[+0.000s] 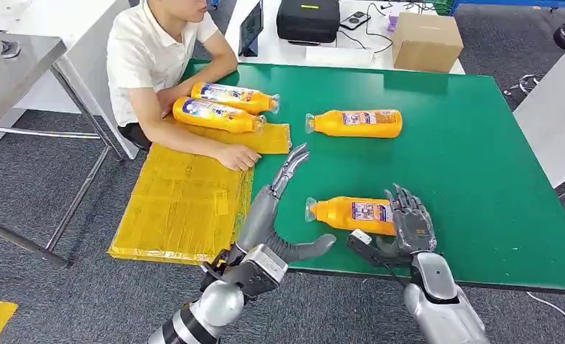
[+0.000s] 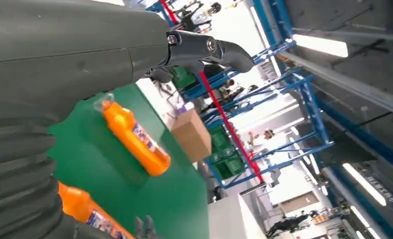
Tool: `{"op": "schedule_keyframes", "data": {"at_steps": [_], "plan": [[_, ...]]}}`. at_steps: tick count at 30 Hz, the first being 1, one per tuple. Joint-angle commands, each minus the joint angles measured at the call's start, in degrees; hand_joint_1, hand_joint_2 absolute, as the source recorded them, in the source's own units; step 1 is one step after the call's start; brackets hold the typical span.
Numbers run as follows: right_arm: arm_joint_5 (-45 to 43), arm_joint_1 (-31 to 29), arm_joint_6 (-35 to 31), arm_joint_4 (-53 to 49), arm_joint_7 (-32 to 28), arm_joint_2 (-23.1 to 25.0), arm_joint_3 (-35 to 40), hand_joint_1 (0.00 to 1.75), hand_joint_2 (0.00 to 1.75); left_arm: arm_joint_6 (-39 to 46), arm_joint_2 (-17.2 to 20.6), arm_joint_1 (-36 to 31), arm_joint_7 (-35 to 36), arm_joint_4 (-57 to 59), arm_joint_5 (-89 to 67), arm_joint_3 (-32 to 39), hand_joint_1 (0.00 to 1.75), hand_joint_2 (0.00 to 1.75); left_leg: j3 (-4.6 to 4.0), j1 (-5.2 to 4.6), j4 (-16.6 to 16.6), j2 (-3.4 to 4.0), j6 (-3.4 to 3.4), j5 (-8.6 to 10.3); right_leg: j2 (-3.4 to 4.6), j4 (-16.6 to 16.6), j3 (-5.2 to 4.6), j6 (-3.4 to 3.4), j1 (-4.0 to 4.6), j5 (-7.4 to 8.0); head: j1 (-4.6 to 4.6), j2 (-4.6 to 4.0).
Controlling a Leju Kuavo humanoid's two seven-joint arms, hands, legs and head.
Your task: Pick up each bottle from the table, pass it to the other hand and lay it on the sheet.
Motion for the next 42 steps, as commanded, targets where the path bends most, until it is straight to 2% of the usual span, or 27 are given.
{"op": "schedule_keyframes", "data": {"at_steps": [1, 14, 16, 19, 20, 21, 22, 25, 29, 39, 42], "plan": [[1.9, 2.2, 4.2, -1.6, 2.4, -1.1, -2.3, 0.0, 1.75, -1.1, 0.9, -0.5, 2.0, 2.7, -0.1, 1.8, 0.0, 1.75, 0.16, 0.08, -0.1, -0.06, -0.11, 0.02, -0.02, -0.1, 0.19, -0.17, 0.08, 0.02, 0.0, 0.0], [1.7, 1.3, 5.2, 0.4, 2.2, -1.8, -2.6, 0.0, 1.75, -1.3, 0.8, -0.5, 1.9, 2.9, 0.0, 1.6, 0.0, 1.75, 0.23, 0.08, -0.1, -0.01, -0.09, 0.01, 0.02, -0.1, 0.27, -0.16, 0.08, 0.03, 0.02, 0.0], [-1.5, -0.5, 6.9, 4.3, 1.0, -1.1, -3.6, 0.0, 1.75, -1.7, 0.8, -0.9, 2.0, 3.3, 0.4, 1.4, 0.0, 1.75, 0.23, 0.08, -0.1, 0.0, -0.1, 0.0, 0.04, -0.1, 0.26, -0.15, 0.08, 0.03, 0.0, 0.0], [-4.6, -5.1, 5.7, 14.8, -3.0, -0.9, -4.1, 0.02, 1.75, -1.9, 1.0, -1.6, 1.1, 3.5, 2.1, 0.8, 0.0, 1.75, 0.27, 0.09, -0.1, 0.07, -0.11, 0.03, 0.1, -0.2, 0.28, -0.17, 0.09, 0.08, 0.0, 0.0], [-5.7, -6.4, 4.1, 18.2, -4.7, -0.6, -4.6, 0.56, 1.75, -2.3, 1.1, -2.0, 1.0, 3.7, 2.8, 0.4, 0.0, 1.75, 0.26, 0.06, -0.1, 0.06, -0.07, 0.01, 0.09, -0.1, 0.28, -0.12, 0.07, 0.05, 0.0, 0.0], [-6.0, -7.1, 3.9, 20.0, -5.8, -0.4, -4.7, 1.38, 1.75, -2.4, 1.1, -2.2, 1.0, 3.8, 2.9, 0.1, 0.0, 1.75, 0.29, 0.1, -0.1, 0.12, -0.09, 0.03, 0.15, -0.2, 0.3, -0.16, 0.11, 0.11, 0.0, 0.0], [-7.3, -8.5, 3.7, 23.6, -8.1, 0.2, -5.2, 1.71, 1.75, -2.4, 1.1, -2.6, 0.6, 4.2, 3.0, -0.4, 0.0, 1.75, 0.26, 0.07, 0.0, 0.1, -0.06, 0.02, 0.12, -0.1, 0.26, -0.11, 0.07, 0.08, 0.0, 0.0], [-7.6, -9.6, 2.0, 26.6, -9.6, 1.5, -5.1, 1.75, 1.75, -2.5, 0.9, -3.2, 0.4, 4.6, 3.9, -0.7, 0.0, 1.75, 0.25, 0.06, 0.0, 0.04, -0.02, 0.05, 0.06, -0.1, 0.25, -0.04, 0.06, 0.09, 0.0, 0.0], [-7.7, -10.8, 3.8, 27.9, -10.0, 2.1, -4.4, 1.75, 1.75, -2.6, 0.7, -3.8, 0.4, 5.1, 4.8, -0.6, 0.0, 1.75, 0.33, 0.11, -0.1, 0.1, -0.02, 0.09, 0.14, -0.1, 0.28, -0.22, 0.12, 0.26, 0.02, 0.0], [-8.6, -10.5, 5.3, 27.8, -10.9, 1.8, -3.9, 1.75, 1.75, -3.0, 0.8, -4.0, 0.2, 4.6, 5.6, -0.6, 0.0, 1.75, 0.59, 0.08, 0.0, 0.21, 0.02, 0.1, 0.25, -0.1, 0.46, -0.19, 0.09, 0.27, 0.02, 0.0], [-9.7, -10.3, 5.2, 27.5, -12.3, 1.8, -4.0, 1.75, 1.75, -3.1, 0.9, -4.0, 0.0, 4.6, 6.2, -0.3, 0.0, 1.75, 0.6, 0.13, -0.1, 0.2, -0.02, 0.16, 0.25, -0.2, 0.47, -0.39, 0.15, 0.42, 0.0, 0.0]]}}
